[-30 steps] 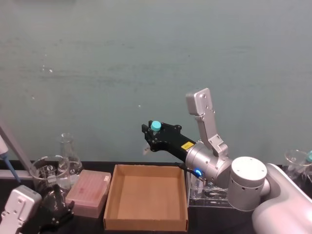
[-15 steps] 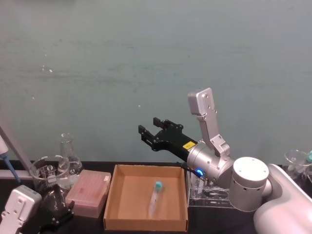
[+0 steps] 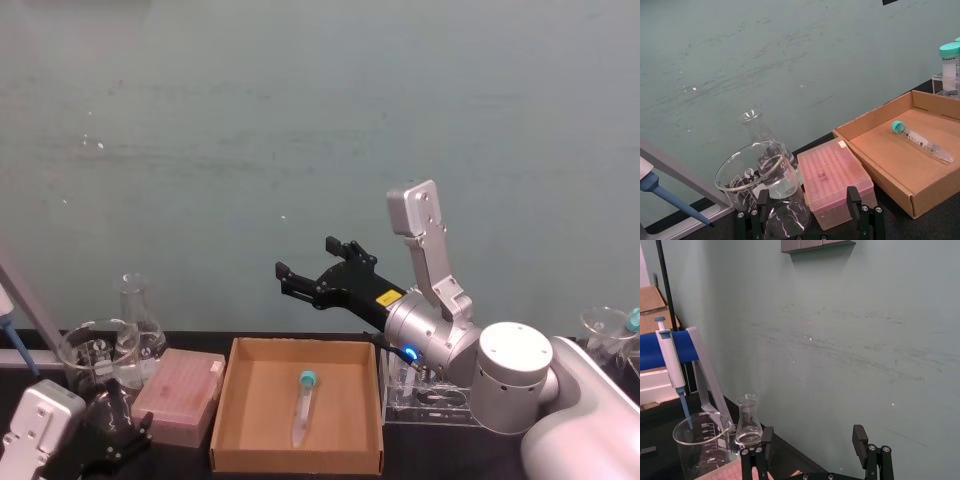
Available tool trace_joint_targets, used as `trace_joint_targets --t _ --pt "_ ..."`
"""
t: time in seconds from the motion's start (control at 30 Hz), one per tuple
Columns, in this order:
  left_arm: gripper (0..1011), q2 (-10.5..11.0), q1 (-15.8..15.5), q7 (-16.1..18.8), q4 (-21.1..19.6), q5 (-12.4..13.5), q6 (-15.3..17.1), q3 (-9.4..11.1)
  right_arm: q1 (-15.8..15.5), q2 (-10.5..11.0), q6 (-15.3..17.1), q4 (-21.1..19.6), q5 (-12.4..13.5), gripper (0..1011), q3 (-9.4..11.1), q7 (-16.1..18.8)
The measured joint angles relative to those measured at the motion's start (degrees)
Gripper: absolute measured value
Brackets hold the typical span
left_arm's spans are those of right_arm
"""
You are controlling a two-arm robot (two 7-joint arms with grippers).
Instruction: Use the right hand to move the test tube from the test tube rack into the box.
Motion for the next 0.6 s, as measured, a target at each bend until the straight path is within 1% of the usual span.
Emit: trace_joint_targets --t 0.07,0.17,0.2,0.27,0.3,0.4,0.43,0.53,0.6 --pt "1000 0.00 0.00 0.00 0.00 0.00 0.00 0.00 -0.01 0.01 0.00 0.00 0.00 1003 0.00 0.00" --pt "1000 0.00 0.00 0.00 0.00 0.00 0.00 0.00 -0.78 0.86 -0.93 -1.30 -0.08 1003 -0.18 0.10" --pt "1000 0.00 0.00 0.00 0.00 0.00 0.00 0.00 -1.42 1.51 -1.64 -2.76 -0.08 1003 -0.16 0.24" --pt "1000 0.00 0.00 0.00 0.00 0.00 0.00 0.00 -2.14 2.15 -2.28 -4.29 -0.01 1003 0.07 0.27" --pt "1000 0.00 0.00 0.00 0.00 0.00 0.00 0.00 -3.07 2.95 -2.96 -6.30 0.23 1003 0.50 0.26" --pt "1000 0.00 0.00 0.00 0.00 0.00 0.00 0.00 -4.71 4.22 -3.91 -9.59 0.74 1003 1.35 0.06" --pt "1000 -0.01 0.00 0.00 0.00 0.00 0.00 0.00 -6.06 5.29 -4.55 -12.05 0.97 1003 2.13 -0.40" --pt "1000 0.00 0.00 0.00 0.00 0.00 0.00 0.00 -8.23 6.80 -5.79 -15.21 1.01 1003 3.22 -1.57" --pt "1000 0.00 0.00 0.00 0.00 0.00 0.00 0.00 -11.65 9.05 -7.23 -19.38 0.53 1003 5.07 -3.64"
